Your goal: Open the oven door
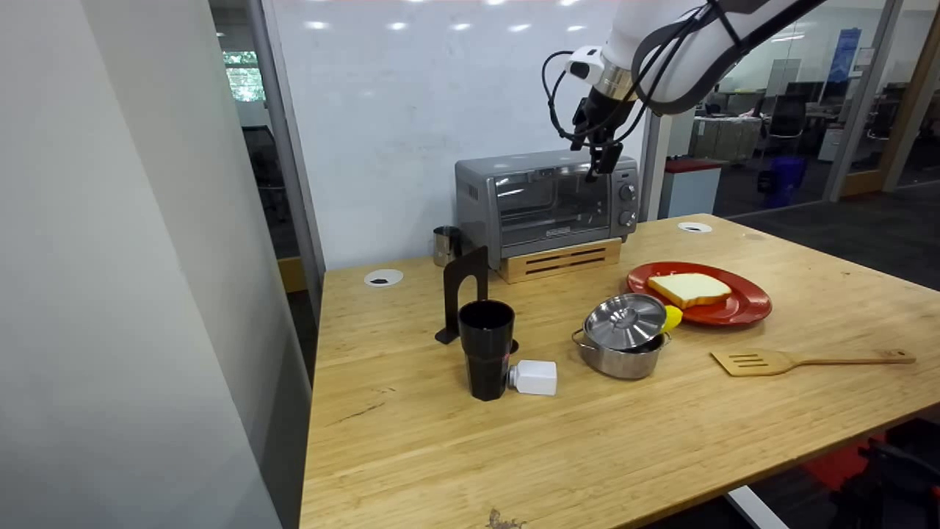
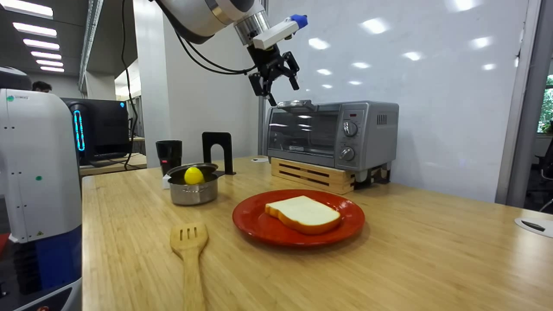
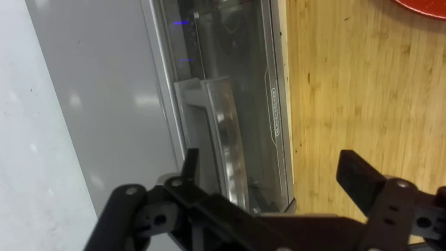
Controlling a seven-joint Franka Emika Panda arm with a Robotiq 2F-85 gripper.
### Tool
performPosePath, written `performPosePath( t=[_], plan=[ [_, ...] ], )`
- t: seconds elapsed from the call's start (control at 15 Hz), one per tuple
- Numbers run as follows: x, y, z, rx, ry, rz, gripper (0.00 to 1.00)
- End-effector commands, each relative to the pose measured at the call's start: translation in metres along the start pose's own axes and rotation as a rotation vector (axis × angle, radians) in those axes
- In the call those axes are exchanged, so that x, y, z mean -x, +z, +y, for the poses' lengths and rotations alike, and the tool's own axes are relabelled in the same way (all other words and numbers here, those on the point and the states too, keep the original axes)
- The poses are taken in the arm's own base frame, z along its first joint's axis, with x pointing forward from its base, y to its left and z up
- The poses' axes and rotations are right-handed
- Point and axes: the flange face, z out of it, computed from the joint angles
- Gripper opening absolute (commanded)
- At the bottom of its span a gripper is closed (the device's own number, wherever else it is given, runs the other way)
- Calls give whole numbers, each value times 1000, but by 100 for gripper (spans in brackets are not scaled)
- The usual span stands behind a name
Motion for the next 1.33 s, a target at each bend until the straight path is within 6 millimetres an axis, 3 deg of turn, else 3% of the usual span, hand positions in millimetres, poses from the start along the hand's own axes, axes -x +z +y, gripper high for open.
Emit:
performPosePath(
  t=[0.0, 0.6, 1.27],
  plan=[
    [-6, 11, 11, -1, -59, 38, 100],
    [-4, 32, 29, -41, -99, 62, 100],
    [3, 48, 26, -168, -65, 83, 100]
  ],
)
